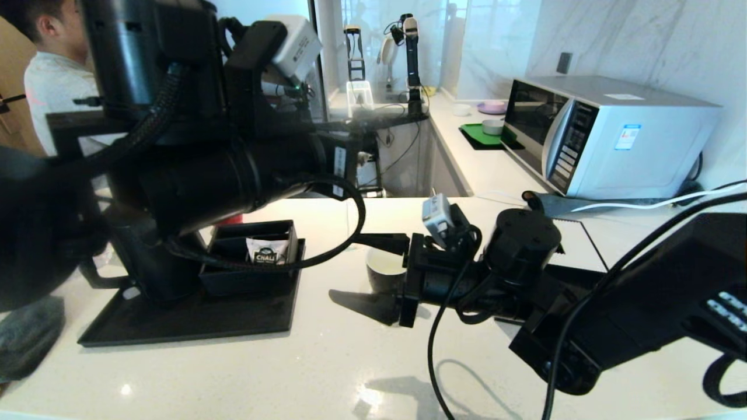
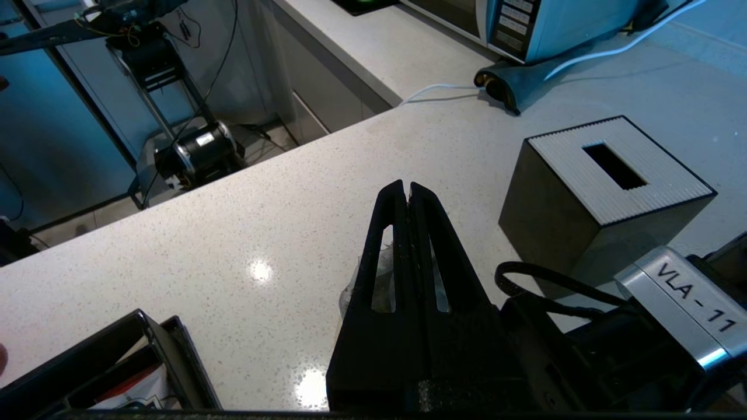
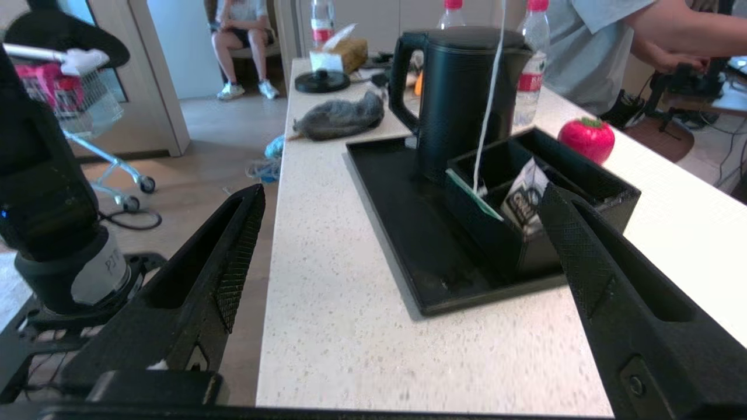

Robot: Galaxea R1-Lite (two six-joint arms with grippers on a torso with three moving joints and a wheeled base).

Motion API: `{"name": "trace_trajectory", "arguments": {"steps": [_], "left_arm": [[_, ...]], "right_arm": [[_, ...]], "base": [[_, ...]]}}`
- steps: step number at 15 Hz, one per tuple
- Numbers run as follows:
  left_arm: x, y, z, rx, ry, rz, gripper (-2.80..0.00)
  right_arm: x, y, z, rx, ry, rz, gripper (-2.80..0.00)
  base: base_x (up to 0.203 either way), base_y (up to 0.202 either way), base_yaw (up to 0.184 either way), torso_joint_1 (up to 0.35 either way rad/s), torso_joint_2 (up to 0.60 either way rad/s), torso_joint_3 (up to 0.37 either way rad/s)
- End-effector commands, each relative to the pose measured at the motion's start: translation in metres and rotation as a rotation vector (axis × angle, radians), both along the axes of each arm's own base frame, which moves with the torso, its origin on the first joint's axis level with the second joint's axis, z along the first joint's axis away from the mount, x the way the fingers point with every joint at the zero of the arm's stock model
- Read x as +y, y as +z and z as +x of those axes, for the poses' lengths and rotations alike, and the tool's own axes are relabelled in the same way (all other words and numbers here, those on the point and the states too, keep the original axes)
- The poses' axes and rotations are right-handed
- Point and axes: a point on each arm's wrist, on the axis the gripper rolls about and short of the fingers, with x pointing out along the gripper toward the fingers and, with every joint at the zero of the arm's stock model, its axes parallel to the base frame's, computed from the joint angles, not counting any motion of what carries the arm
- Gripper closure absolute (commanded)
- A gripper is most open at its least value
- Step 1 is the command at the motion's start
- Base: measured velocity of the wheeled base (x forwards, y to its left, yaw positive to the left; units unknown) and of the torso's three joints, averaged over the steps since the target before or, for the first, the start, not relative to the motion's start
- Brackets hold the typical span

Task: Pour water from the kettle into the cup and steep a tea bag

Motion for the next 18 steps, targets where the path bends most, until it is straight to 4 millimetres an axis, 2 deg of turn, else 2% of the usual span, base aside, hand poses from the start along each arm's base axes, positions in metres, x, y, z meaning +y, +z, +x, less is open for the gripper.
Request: {"name": "trace_trajectory", "arguments": {"steps": [1,4,16,17,18], "left_arm": [[0.0001,0.0009,-0.0008,-0.003,-0.001,-0.003,0.0],[0.0001,0.0008,-0.0008,-0.002,-0.001,-0.002,0.0],[-0.0005,-0.0006,-0.0002,0.001,-0.003,0.002,0.0],[-0.0005,-0.0006,-0.0002,0.001,-0.003,0.002,0.0],[-0.0005,-0.0006,-0.0002,0.001,-0.003,0.002,0.0]], "right_arm": [[0.0042,-0.0013,0.0086,0.006,0.004,0.028,-2.8],[0.008,0.0014,0.0137,0.008,0.007,0.047,-2.8],[0.0081,0.0037,0.0126,0.0,0.017,0.05,-2.8],[0.0081,0.0037,0.0126,0.0,0.017,0.05,0.0],[0.008,0.0042,0.0124,0.0,0.017,0.05,0.0]], "base": [[0.0,0.0,0.0,0.0,0.0,0.0],[0.0,0.0,0.0,0.0,0.0,0.0],[0.0,0.0,0.0,0.0,0.0,0.0],[0.0,0.0,0.0,0.0,0.0,0.0],[0.0,0.0,0.0,0.0,0.0,0.0]]}}
